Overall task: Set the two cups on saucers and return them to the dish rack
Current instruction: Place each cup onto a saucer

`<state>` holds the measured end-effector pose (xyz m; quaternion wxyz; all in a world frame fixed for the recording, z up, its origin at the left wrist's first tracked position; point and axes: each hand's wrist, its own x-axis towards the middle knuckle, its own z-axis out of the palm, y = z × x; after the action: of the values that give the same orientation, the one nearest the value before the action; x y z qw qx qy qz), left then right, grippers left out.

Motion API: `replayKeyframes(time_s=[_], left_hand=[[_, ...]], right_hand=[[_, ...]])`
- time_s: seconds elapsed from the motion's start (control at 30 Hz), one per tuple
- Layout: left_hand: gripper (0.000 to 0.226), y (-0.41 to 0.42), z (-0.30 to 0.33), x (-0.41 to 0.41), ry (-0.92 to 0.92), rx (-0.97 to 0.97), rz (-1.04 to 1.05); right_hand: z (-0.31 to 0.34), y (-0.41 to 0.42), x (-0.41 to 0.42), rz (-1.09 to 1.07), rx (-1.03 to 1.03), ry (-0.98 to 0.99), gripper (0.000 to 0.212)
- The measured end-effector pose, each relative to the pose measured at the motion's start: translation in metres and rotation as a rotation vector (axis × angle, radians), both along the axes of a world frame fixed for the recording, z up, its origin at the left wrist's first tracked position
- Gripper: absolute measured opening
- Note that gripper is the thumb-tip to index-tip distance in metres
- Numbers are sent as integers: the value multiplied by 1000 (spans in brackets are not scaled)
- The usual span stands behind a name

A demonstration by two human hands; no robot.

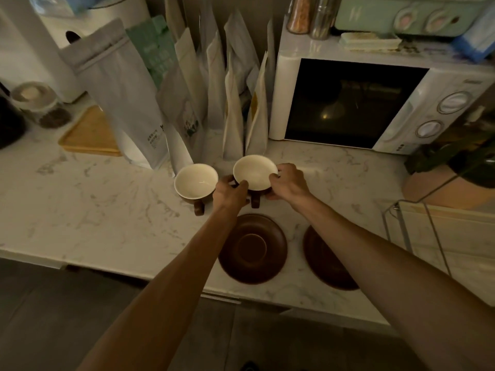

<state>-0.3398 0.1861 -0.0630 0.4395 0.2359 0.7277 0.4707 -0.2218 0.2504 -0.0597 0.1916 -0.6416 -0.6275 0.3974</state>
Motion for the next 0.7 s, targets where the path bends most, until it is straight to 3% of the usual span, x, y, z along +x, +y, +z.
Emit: replayKeyframes(time_s=[0.47, 0.7], left_hand=[[46, -42, 11, 89, -13, -19, -152], [45, -71, 4, 130, -84, -59, -275]], right_hand=[[37, -63, 101, -96, 41, -170, 34], [24, -100, 152, -209, -14, -132, 36]])
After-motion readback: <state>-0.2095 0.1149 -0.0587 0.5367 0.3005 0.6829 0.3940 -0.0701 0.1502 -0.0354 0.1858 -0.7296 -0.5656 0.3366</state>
